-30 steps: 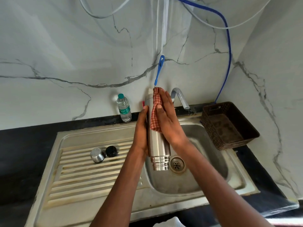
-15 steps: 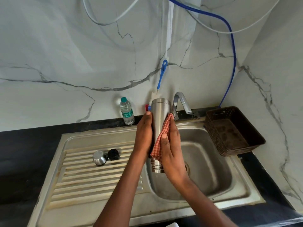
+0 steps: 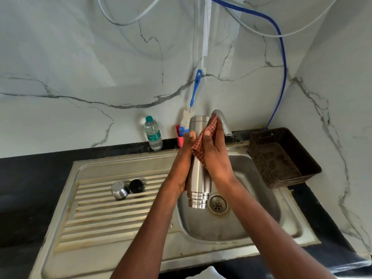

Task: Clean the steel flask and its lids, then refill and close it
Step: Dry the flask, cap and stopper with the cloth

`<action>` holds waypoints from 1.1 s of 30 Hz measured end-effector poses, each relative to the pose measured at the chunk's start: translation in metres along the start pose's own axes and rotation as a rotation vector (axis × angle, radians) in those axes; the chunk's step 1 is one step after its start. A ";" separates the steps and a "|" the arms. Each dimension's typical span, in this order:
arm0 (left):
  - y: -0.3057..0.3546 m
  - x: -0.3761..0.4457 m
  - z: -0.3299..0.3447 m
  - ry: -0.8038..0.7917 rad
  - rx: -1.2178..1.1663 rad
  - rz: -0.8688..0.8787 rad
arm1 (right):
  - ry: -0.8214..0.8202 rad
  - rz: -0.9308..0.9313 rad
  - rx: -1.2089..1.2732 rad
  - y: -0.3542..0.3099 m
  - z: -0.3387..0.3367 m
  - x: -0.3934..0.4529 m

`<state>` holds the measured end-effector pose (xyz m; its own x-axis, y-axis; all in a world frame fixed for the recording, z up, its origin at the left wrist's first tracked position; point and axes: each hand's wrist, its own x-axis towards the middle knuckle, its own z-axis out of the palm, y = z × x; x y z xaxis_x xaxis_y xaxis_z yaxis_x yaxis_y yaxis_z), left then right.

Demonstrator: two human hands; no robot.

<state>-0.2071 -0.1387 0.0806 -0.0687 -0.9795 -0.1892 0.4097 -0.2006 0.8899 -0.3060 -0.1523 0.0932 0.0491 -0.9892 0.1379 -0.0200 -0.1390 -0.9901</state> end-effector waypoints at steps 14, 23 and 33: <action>-0.002 0.004 -0.002 0.141 0.449 0.355 | 0.195 -0.042 0.019 0.021 0.008 -0.036; -0.007 0.001 0.010 0.193 0.220 0.174 | 0.162 0.070 0.234 -0.004 -0.012 0.018; -0.010 0.029 -0.009 0.296 0.350 0.210 | -0.076 0.364 0.260 0.013 -0.009 0.008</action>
<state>-0.2050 -0.1646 0.0620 0.2644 -0.9628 -0.0560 0.0538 -0.0432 0.9976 -0.3146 -0.1622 0.0818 0.1584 -0.9640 -0.2135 0.2012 0.2432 -0.9489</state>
